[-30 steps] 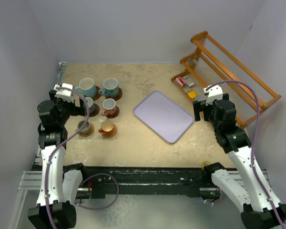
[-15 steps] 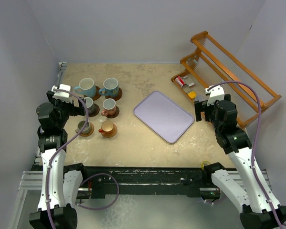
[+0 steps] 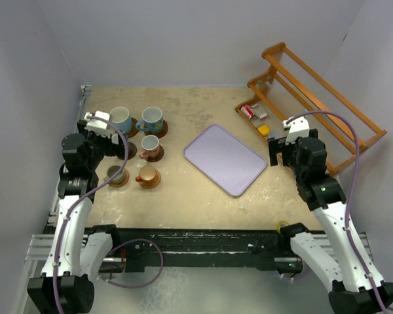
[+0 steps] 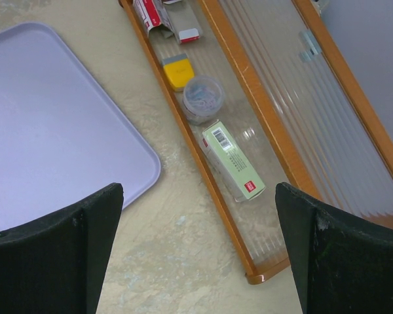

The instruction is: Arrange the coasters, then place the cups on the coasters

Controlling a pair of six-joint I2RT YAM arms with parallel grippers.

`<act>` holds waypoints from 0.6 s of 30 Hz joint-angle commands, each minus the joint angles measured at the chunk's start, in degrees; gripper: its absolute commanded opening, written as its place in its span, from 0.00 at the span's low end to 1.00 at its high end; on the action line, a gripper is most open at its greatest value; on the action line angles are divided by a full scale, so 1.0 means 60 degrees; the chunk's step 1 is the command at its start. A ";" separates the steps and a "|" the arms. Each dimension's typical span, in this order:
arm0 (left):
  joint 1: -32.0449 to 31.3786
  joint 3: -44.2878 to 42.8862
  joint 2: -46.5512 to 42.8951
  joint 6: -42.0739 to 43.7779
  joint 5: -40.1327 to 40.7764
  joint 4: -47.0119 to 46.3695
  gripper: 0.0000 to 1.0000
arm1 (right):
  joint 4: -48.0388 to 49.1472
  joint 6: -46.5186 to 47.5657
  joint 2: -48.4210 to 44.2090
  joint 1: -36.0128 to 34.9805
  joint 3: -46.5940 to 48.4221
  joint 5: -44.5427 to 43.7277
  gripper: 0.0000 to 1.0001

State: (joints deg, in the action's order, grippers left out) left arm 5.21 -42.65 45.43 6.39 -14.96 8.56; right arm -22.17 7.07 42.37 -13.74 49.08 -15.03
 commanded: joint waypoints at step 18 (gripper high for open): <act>-0.0122 -0.0403 -0.1098 -0.0183 0.1943 -0.0041 0.93 | 0.0457 0.0118 -0.0601 0.0221 -0.0020 -0.0060 1.00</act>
State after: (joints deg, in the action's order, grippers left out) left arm 4.12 -43.42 39.94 6.48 -5.13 9.08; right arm -22.09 7.27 39.55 -12.95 49.08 -15.11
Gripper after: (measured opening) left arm 0.938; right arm 0.998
